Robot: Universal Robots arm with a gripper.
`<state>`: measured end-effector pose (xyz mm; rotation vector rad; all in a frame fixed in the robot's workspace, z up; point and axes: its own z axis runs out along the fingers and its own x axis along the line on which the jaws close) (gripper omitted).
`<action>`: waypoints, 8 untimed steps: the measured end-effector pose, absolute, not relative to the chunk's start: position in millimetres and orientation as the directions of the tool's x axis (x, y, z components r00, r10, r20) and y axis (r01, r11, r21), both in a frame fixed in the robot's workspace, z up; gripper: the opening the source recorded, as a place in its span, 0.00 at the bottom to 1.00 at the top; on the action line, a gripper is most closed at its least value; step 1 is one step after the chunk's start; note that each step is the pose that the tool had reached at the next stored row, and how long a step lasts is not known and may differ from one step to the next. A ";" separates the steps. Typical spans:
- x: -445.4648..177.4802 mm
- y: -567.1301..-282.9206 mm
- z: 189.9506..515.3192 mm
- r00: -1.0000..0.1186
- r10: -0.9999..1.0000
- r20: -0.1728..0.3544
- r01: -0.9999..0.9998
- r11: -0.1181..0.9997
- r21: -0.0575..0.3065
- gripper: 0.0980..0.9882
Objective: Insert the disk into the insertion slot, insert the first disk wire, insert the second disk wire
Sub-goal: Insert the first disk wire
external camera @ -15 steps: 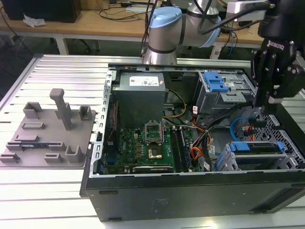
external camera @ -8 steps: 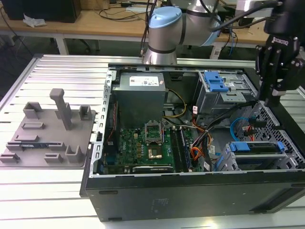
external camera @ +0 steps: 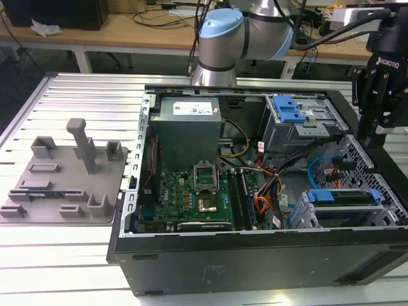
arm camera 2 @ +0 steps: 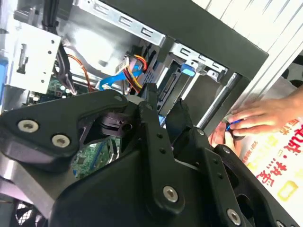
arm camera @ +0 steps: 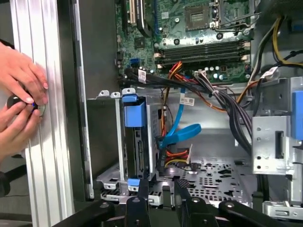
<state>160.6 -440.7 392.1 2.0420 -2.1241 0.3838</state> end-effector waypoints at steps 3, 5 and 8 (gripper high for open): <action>160.1 -440.7 390.5 -0.049 -0.945 0.324 -0.997 0.029 -0.068 0.29; 157.9 -440.6 389.1 -0.052 -0.940 0.338 -0.997 0.031 -0.068 0.29; 155.6 -440.5 386.5 -0.061 -0.938 0.342 -0.997 0.039 -0.073 0.29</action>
